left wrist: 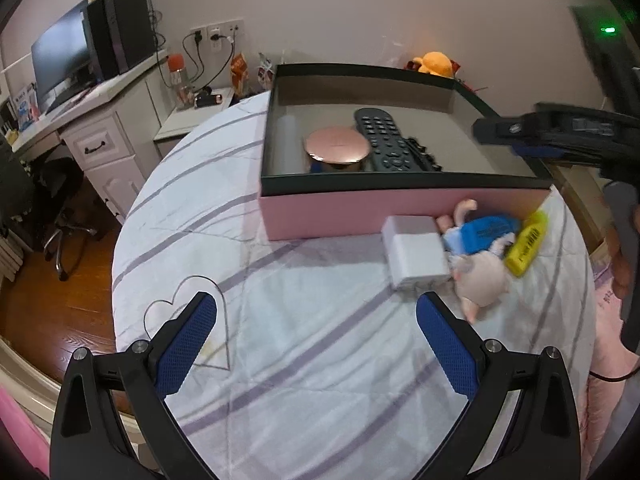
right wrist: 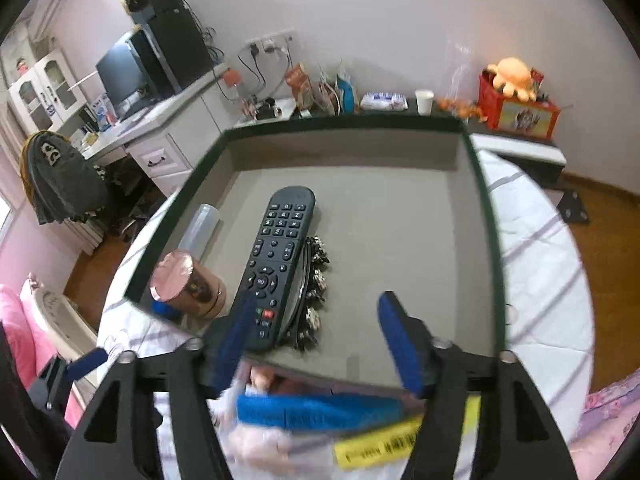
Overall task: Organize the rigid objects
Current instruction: 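Carry the hair clips into the box beside the remote with the right gripper, then reach the right gripper to the yellow highlighter and grasp it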
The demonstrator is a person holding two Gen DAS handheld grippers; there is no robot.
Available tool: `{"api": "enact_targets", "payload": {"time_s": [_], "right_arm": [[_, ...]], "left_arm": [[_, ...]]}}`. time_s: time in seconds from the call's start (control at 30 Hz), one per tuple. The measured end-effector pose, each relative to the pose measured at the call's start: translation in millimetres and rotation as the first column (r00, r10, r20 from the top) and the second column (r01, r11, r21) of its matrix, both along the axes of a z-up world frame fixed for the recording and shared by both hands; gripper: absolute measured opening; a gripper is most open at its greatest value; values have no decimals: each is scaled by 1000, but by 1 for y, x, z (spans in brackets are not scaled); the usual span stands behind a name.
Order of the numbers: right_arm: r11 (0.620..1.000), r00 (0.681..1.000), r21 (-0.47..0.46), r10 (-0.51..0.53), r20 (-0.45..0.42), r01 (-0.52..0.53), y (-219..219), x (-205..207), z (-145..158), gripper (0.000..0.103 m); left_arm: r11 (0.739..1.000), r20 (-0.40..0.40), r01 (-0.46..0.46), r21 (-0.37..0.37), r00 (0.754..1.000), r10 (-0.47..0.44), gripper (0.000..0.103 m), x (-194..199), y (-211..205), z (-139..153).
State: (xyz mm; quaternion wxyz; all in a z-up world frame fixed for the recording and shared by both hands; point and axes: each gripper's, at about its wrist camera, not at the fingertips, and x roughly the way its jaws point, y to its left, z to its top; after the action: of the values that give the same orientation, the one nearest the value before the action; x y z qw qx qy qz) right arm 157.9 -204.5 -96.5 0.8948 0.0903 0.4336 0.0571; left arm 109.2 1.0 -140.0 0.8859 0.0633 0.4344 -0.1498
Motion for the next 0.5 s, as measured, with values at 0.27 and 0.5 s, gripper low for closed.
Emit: {"api": "enact_targets", "payload": {"time_s": [0.27, 0.5], "right_arm": [[997, 995, -79, -8, 97, 16, -19, -65, 23, 82], [993, 996, -114, 20, 82, -10, -29, -100, -4, 82]], "left_arm": [[998, -1, 57, -8, 998, -57, 101, -25, -29, 7], [996, -15, 68, 55, 998, -67, 101, -40, -50, 4]]}}
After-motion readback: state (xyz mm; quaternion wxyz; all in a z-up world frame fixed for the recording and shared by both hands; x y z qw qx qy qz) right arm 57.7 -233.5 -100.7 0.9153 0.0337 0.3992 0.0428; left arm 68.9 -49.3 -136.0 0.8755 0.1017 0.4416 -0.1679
